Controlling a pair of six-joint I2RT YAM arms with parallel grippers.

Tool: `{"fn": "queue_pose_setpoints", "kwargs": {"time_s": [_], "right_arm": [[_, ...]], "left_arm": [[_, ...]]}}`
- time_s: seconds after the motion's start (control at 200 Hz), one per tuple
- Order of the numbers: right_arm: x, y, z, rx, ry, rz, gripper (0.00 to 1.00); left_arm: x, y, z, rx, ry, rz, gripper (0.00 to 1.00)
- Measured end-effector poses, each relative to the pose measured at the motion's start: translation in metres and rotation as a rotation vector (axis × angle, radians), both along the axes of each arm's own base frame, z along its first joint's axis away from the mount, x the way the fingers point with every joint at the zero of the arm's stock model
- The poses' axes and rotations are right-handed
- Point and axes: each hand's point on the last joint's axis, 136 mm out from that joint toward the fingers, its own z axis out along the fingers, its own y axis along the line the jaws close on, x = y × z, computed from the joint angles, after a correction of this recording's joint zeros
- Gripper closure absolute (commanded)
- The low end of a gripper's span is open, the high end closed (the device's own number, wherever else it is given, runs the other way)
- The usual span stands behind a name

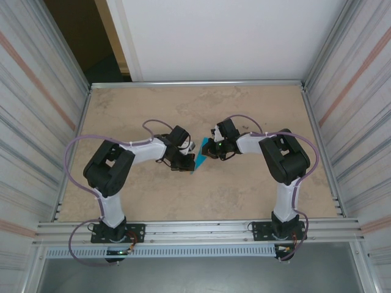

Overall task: Fold a paper plane with a square sheet of paper (pick it up from the middle)
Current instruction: Fold the wing for the fifth time at the center of the table.

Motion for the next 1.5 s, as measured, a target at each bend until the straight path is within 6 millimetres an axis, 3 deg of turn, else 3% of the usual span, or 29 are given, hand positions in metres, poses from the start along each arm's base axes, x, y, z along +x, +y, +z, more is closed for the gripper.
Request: {"fn": "queue_pose_setpoints", "kwargs": {"time_s": [0.561,0.697,0.862,1.112,1.238,1.498], "right_arm": [[0.000,0.000,0.000,0.000,0.001,-0.001,0.90],[0.000,0.000,0.000,0.001,0.003,-0.002,0.90],[0.000,0.000,0.000,0.002,0.006,-0.005,0.90],[0.000,0.002,0.001,0.004,0.003,-0.001,0.90],[0.000,0.003,0.001,0.004,0.003,-0.001,0.90],[0.001,0.001,0.004,-0.005,0.001,-0.003,0.88]], "left_arm": [[-0.030,0.024,0.007,0.075,0.062,0.000,0.99],[-0.013,0.018,0.026,0.028,0.008,0.022,0.99],[0.011,-0.005,0.039,-0.067,-0.034,0.041,0.99],[0.034,-0.027,0.017,-0.096,-0.010,0.057,1.00],[0.033,-0.026,0.006,-0.080,0.017,0.063,1.00],[0.033,-0.023,0.001,-0.059,0.009,0.068,1.00]]}}
